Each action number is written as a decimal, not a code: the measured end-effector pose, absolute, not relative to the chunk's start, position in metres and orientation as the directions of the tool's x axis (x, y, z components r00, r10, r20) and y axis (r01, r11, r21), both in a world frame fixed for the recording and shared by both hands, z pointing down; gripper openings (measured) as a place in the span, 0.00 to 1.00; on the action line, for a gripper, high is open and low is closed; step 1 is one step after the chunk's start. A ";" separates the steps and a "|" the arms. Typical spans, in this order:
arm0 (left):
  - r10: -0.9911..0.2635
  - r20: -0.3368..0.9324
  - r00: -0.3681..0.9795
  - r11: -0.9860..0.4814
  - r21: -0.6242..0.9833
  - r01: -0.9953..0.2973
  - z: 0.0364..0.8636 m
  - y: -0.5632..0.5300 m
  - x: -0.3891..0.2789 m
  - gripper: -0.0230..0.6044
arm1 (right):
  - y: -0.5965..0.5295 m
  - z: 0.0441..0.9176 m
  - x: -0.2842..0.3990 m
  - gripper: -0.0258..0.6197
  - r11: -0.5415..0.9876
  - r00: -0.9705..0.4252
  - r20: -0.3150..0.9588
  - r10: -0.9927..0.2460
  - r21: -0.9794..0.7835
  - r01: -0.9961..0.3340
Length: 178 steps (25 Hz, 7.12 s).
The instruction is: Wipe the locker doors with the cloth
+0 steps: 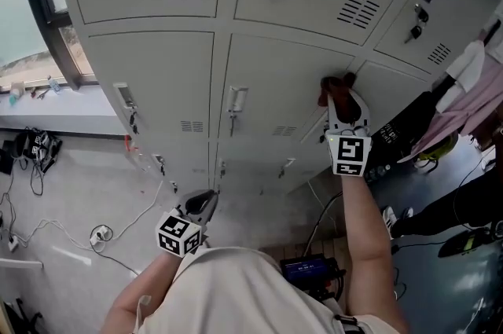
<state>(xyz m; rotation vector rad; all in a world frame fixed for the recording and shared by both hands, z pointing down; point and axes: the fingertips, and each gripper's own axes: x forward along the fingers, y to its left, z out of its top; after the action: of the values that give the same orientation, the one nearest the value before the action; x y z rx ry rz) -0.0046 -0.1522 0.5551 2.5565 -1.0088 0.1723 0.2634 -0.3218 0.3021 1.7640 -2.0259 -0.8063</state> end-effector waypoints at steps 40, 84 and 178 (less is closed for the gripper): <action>-0.607 0.238 0.758 -0.673 0.354 -0.650 0.569 -0.156 -0.069 0.09 | -0.334 0.407 -0.006 0.22 0.541 -0.471 0.299 -0.830 0.642 -0.544; -0.707 0.293 0.643 -0.560 0.323 -0.763 0.566 -0.161 -0.058 0.09 | -0.324 0.449 0.024 0.22 0.537 -0.600 0.229 -0.766 0.741 -0.403; -0.736 0.431 0.521 -0.439 0.282 -0.853 0.587 -0.080 -0.065 0.09 | -0.242 0.610 0.069 0.22 0.650 -0.858 0.283 -0.429 -0.563 -0.511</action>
<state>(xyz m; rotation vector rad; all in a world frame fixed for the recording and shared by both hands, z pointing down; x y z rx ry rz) -0.0649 -0.0805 0.5874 2.3004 -1.2976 0.3373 0.0694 -0.2425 0.6095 0.7839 -2.7397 0.9921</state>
